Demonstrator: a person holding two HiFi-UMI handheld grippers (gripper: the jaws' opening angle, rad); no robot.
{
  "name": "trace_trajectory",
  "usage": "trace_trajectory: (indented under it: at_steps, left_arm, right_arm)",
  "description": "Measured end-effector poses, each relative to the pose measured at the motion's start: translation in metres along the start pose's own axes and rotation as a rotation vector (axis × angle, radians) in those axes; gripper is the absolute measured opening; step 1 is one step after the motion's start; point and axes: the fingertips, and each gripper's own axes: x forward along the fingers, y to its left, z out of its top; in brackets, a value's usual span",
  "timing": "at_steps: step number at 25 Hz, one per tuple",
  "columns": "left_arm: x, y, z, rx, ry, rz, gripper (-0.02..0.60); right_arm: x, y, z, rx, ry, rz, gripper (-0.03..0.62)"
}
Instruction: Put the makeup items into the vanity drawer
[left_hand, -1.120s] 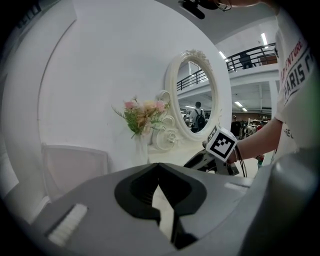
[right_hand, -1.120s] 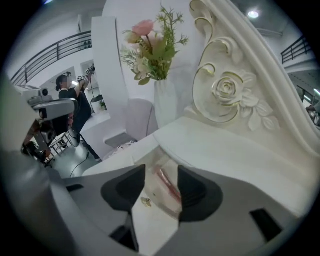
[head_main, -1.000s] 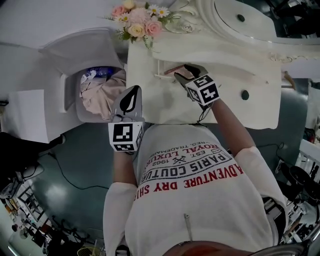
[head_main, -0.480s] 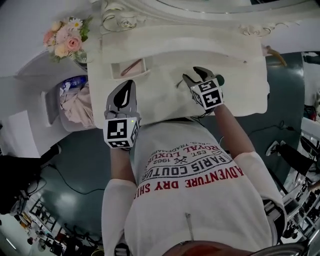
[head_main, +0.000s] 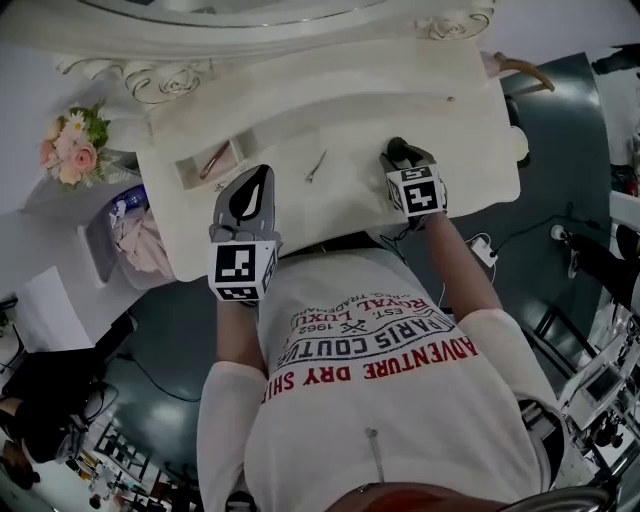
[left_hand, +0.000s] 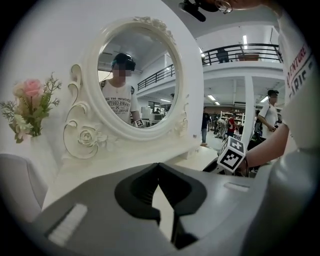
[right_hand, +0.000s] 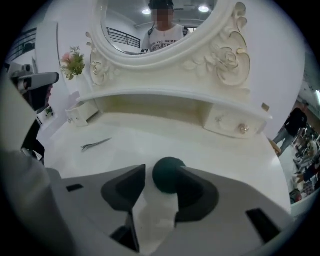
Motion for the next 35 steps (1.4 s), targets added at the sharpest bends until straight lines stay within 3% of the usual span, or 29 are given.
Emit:
trace_trajectory:
  at_steps: [5,7,12,15,25,35]
  left_arm:
    - [-0.006,0.0,-0.004,-0.007,0.001,0.004,0.011]
    - [-0.014,0.005,-0.007,-0.018,-0.002,0.01,0.011]
    - [-0.042,0.024,-0.015,-0.029,-0.009,0.012,0.011]
    - [-0.061,0.045,-0.02,-0.041,-0.011,0.031,0.011]
    - [-0.137,0.12,-0.036,-0.069,-0.032,0.132,0.011]
    - [-0.187,0.177,-0.055,-0.114,-0.054,0.242,0.011]
  right_arm:
    - [0.003,-0.005,0.0,-0.097,0.038,-0.056,0.11]
    - [0.002,-0.003,0.007,-0.126,0.041,-0.063,0.044]
    - [-0.003,0.026,0.039,-0.106,-0.019,-0.058,0.025]
    - [-0.013,0.062,0.068,-0.121,-0.081,-0.026,0.025]
    - [-0.016,0.225,0.161,-0.324,-0.238,0.177,0.025]
    - [0.012,0.338,0.192,-0.529,-0.252,0.306,0.025]
